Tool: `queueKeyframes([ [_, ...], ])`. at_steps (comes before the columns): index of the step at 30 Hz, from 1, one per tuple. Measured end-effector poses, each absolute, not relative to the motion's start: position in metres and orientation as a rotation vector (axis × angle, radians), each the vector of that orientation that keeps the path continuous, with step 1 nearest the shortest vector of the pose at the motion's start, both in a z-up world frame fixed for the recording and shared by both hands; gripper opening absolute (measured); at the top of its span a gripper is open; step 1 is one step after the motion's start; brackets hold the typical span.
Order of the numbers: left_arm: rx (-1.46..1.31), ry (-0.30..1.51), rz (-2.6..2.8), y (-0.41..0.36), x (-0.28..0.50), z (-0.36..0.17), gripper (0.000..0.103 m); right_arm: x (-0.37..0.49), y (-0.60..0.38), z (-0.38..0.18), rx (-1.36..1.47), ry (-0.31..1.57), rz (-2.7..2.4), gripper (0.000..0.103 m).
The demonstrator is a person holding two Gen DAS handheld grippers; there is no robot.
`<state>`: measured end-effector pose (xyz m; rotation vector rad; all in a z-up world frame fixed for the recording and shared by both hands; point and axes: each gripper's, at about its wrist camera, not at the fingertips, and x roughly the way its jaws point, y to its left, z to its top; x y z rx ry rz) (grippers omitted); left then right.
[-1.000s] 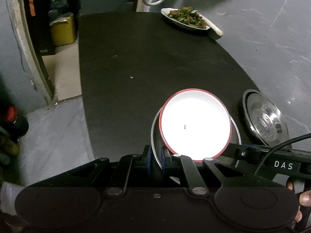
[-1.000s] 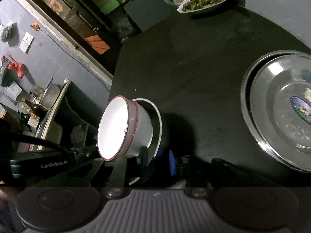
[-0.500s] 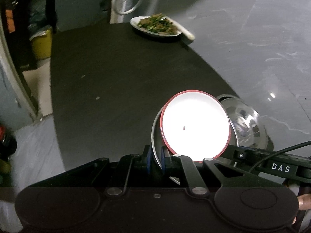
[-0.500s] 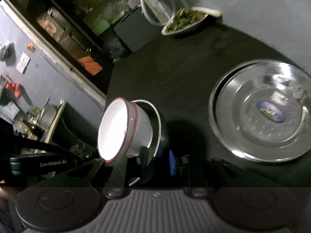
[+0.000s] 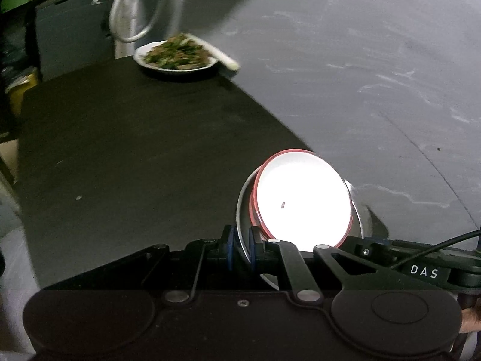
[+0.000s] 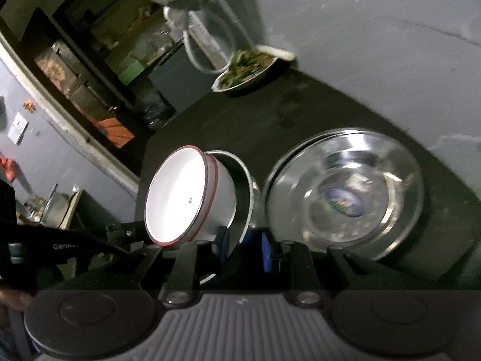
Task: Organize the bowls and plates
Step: 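Lift the bowl stack with the left tool toward the steel plates, then lower the bowl stack with the left tool onto the steel plates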
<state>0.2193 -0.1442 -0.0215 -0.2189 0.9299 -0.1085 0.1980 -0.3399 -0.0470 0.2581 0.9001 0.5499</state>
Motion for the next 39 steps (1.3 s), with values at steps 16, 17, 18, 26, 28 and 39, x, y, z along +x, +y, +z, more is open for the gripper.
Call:
queueKeyframes([
  [16, -0.194, 0.97, -0.213, -0.203, 0.267, -0.039, 0.008, 0.213, -0.406, -0.045, 0.286, 0.893, 0.387, 0.026],
  [17, -0.192, 0.97, -0.214, -0.204, 0.269, -0.04, 0.008, 0.215, -0.408, -0.045, 0.286, 0.895, 0.382, 0.026],
  [18, -0.192, 0.969, -0.213, -0.205, 0.271, -0.04, 0.008, 0.216, -0.41, -0.046, 0.285, 0.896, 0.378, 0.026],
  [26, -0.212, 0.965, -0.197, -0.207, 0.278, -0.045, 0.008, 0.225, -0.418, -0.05, 0.282, 0.902, 0.372, 0.026],
  [28, -0.219, 0.967, -0.193, -0.207, 0.281, -0.047, 0.008, 0.23, -0.417, -0.051, 0.273, 0.91, 0.373, 0.026],
  [39, -0.233, 0.986, -0.177, -0.205, 0.292, -0.053, 0.008, 0.244, -0.42, -0.057, 0.265, 0.946, 0.378, 0.026],
])
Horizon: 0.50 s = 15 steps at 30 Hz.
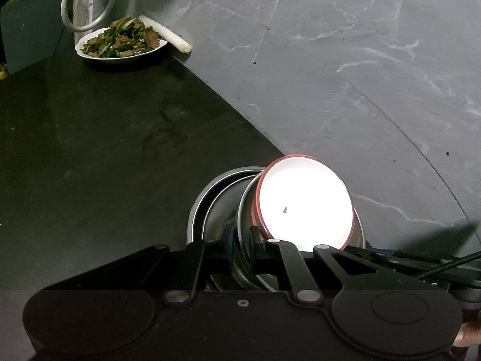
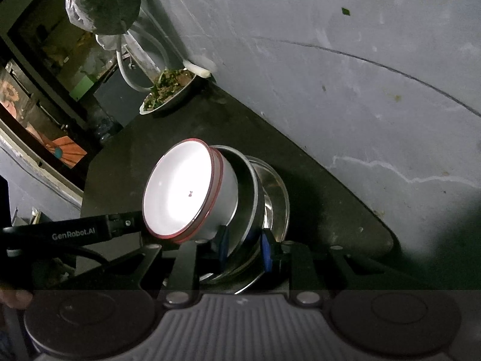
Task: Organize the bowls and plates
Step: 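Lower the bowl stack with the left tool onto the steel plates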
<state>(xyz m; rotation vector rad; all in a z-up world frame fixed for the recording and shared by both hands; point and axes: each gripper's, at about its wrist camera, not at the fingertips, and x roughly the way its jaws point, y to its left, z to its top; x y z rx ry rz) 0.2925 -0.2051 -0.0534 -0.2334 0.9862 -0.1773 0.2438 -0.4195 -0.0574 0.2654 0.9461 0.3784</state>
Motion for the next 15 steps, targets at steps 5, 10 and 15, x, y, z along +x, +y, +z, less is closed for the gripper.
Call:
queueKeyframes([
  [5, -0.235, 0.99, -0.172, -0.2041, 0.2961, -0.055, 0.008, 0.2467, -0.4197, -0.0597, 0.269, 0.955, 0.381, 0.026],
  [10, -0.236, 0.997, -0.163, -0.2036, 0.298, -0.0556, 0.008, 0.2492, -0.4209, -0.0623, 0.28, 0.965, 0.383, 0.026],
  [15, -0.241, 1.005, -0.153, -0.2017, 0.2984, -0.0574, 0.008, 0.25, -0.4193, -0.0643, 0.279, 0.973, 0.388, 0.026],
])
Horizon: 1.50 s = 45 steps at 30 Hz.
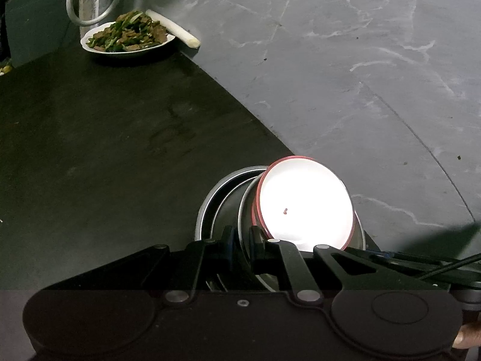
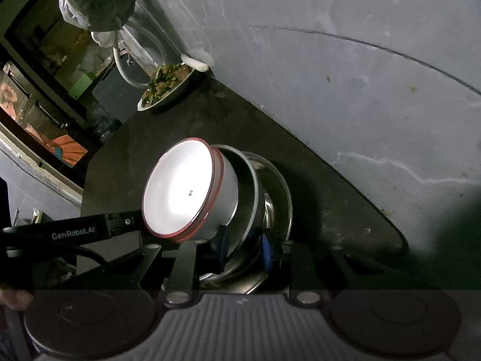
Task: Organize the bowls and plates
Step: 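Lower the bowl stack with the left tool onto the steel plates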
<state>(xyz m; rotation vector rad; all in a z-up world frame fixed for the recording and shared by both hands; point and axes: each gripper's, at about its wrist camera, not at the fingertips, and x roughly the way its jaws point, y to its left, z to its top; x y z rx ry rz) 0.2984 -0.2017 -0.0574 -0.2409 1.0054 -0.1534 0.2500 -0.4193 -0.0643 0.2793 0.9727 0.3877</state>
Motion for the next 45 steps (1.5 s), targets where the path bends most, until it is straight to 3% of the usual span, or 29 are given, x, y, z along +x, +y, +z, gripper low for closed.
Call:
queueKeyframes([
  [34, -0.239, 1.004, -0.109, -0.197, 0.296, -0.057, 0.008, 0.256, -0.41, -0.071, 0.281, 0.948, 0.42, 0.028],
  [40, -0.254, 0.998, -0.107, -0.195, 0.294, -0.057, 0.012, 0.252, -0.406, -0.069, 0.246, 0.924, 0.41, 0.03],
  [45, -0.306, 0.989, -0.091, -0.185, 0.289, -0.061, 0.028, 0.246, -0.397, -0.062, 0.151, 0.893, 0.387, 0.031],
])
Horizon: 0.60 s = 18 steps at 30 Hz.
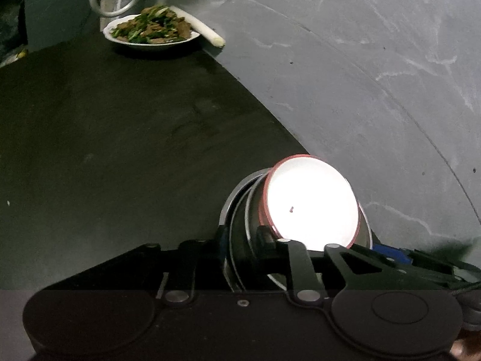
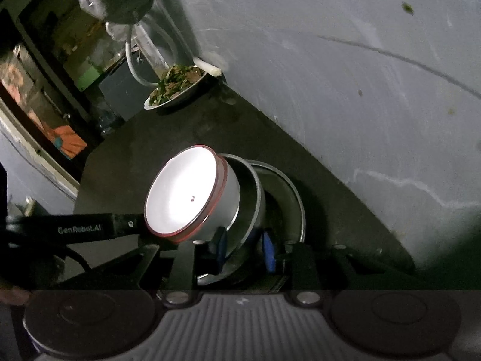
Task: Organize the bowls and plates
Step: 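Lower the bowl stack with the left tool onto the steel plates, then open the left tool and release the bowl stack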
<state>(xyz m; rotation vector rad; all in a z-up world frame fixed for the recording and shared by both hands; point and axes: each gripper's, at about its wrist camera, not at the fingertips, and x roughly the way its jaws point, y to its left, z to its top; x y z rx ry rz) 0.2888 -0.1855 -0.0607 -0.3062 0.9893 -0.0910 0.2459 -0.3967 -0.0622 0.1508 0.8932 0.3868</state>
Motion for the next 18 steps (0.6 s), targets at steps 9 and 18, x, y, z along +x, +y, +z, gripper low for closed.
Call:
queueKeyframes([
  [9, -0.343, 0.922, -0.094, -0.175, 0.27, -0.052, 0.049, 0.236, -0.398, -0.057, 0.108, 0.859, 0.343, 0.048],
  [18, -0.331, 0.868, -0.073, -0.165, 0.246, -0.043, 0.07, 0.222, -0.394, -0.05, 0.075, 0.799, 0.315, 0.071],
])
